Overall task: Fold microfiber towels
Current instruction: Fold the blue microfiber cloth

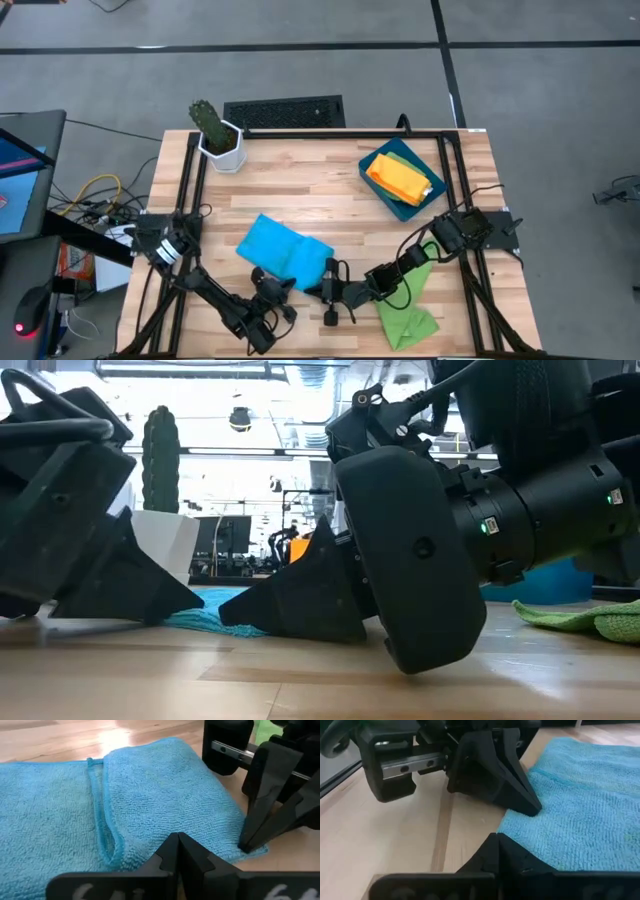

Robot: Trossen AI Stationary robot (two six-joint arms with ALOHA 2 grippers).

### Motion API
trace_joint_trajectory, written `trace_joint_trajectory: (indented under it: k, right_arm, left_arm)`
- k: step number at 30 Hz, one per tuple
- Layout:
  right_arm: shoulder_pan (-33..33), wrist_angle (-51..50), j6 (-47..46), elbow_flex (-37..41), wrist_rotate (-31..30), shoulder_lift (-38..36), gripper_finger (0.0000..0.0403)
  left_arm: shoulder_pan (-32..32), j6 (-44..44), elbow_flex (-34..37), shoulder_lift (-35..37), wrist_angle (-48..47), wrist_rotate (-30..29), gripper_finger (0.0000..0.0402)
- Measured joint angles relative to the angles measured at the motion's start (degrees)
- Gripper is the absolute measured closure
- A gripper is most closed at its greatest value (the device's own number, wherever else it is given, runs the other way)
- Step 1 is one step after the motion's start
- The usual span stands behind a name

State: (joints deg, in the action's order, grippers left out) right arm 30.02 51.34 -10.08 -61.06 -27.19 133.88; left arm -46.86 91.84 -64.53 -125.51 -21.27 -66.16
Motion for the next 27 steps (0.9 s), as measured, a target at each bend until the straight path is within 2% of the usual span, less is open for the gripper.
trace_joint_trajectory:
  k: [3, 7, 9, 14, 18, 23, 27]
  right_arm:
    - [0.54, -0.46, 2.96, 0.21, -1.16, -1.51, 0.0384]
    - [0.82, 0.42, 11.06, 0.26, -9.81, -6.21, 0.0385]
    - [-0.85, 0.62, 13.85, 0.25, -11.14, -7.20, 0.0384]
    - [-6.83, 0.16, 10.73, 0.18, -5.06, -5.64, 0.0388]
    - [-9.47, -0.14, 7.52, 0.37, -4.19, -1.29, 0.0390]
    - [-10.90, -0.09, 2.13, 0.07, -3.73, 0.16, 0.0389]
    - [-10.53, -0.32, 2.45, 0.07, -4.02, 0.12, 0.0390]
  left_arm:
    - [-0.60, 0.74, -0.01, 0.30, -1.56, 0.32, 0.0401]
    - [-0.86, 1.04, 0.04, 0.53, -2.15, 1.36, 0.0401]
    - [-0.86, 1.03, 0.02, 0.58, -2.15, 1.81, 0.0401]
    - [-0.86, 0.95, 0.04, 0.54, -2.05, 1.57, 0.0401]
    - [-1.03, 0.87, 0.04, 0.50, -1.97, 1.54, 0.0401]
    - [-1.31, 0.63, -0.83, 0.74, -3.25, 1.31, 0.0401]
    - [-2.46, -3.97, -4.47, 4.25, -8.15, 0.53, 0.0401]
